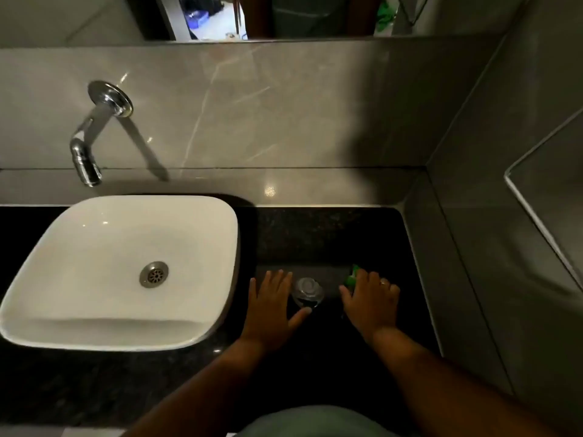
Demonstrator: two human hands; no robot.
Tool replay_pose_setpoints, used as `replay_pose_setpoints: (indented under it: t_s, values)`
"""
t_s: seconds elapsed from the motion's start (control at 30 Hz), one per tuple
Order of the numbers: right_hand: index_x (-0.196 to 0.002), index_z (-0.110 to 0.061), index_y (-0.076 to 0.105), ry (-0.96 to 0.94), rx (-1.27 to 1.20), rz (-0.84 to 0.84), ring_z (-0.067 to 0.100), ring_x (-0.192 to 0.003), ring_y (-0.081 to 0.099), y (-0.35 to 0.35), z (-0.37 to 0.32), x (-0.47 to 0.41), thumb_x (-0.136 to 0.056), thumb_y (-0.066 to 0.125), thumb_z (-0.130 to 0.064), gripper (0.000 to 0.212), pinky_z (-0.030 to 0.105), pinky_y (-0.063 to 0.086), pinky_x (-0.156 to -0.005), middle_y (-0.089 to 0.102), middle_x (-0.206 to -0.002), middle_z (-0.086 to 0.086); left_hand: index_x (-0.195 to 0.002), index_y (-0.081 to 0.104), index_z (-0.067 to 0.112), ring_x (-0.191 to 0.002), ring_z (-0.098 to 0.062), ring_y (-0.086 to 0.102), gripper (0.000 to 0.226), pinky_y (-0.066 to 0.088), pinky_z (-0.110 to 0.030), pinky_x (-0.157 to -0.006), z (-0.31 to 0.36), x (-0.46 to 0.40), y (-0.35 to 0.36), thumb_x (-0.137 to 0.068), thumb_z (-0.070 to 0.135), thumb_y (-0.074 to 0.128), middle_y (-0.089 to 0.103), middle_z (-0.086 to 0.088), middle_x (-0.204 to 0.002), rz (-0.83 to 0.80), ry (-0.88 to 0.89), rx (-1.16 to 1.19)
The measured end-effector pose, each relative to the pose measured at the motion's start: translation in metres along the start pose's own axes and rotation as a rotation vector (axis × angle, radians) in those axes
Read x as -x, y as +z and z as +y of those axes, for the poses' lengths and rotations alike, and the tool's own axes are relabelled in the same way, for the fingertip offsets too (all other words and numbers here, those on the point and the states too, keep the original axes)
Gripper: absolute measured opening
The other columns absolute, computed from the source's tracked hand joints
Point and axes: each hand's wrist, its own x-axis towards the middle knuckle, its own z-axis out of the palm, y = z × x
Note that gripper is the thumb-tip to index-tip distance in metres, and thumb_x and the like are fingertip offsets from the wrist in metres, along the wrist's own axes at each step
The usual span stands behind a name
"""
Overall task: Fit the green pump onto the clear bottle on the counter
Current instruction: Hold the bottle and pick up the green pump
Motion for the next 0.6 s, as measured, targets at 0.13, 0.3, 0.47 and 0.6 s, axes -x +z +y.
replay_pose_setpoints:
  t_s: [0.13,0.3,0.47,0.6]
  values:
    - [-0.112,-0.015,0.058,0.221,-0.144,-0.115,0.034,-0.106,0.060,0.003,0.002,-0.018,-0.084,0.054,-0.058,0.052,0.045,0.040,-0.091,0.066,-0.113,0.011,-0.150,0.021,0.029,-0.145,-0.021,0.009,0.100,-0.002,-0.048,-0.114,-0.008,-0.019,-0.001,-0.070,0.084,0.047,0.027,0.003,-0.155,-0.071,-0.022,0.229]
    - [-0.115,-0.016,0.057,0.317,-0.253,-0.260,0.035,-0.113,0.059,0.008,-0.002,-0.040,-0.086,0.055,-0.055,0.049,0.043,0.038,-0.096,0.066,-0.117,0.013,-0.134,0.035,0.050,-0.144,-0.020,0.013,0.079,-0.001,-0.050,-0.113,-0.016,-0.034,0.009,-0.065,0.086,0.052,0.038,0.011,-0.149,-0.193,-0.049,0.423]
    - [-0.109,-0.018,0.058,0.315,-0.306,-0.284,0.037,-0.111,0.060,0.015,-0.002,-0.056,-0.083,0.060,-0.052,0.042,0.044,0.042,-0.098,0.067,-0.114,0.015,-0.119,0.034,0.065,-0.140,-0.007,0.009,0.057,-0.007,-0.040,-0.111,-0.017,-0.042,0.015,-0.069,0.082,0.056,0.039,0.015,-0.145,-0.241,-0.073,0.507]
    - [-0.098,-0.020,0.062,0.341,-0.417,-0.298,0.036,-0.098,0.064,0.016,-0.002,-0.067,-0.083,0.062,-0.048,0.031,0.045,0.049,-0.092,0.069,-0.104,0.013,-0.133,0.044,0.044,-0.143,-0.010,0.004,0.071,-0.013,-0.043,-0.111,-0.022,-0.050,0.010,-0.072,0.078,0.057,0.034,0.012,-0.150,-0.270,-0.087,0.480]
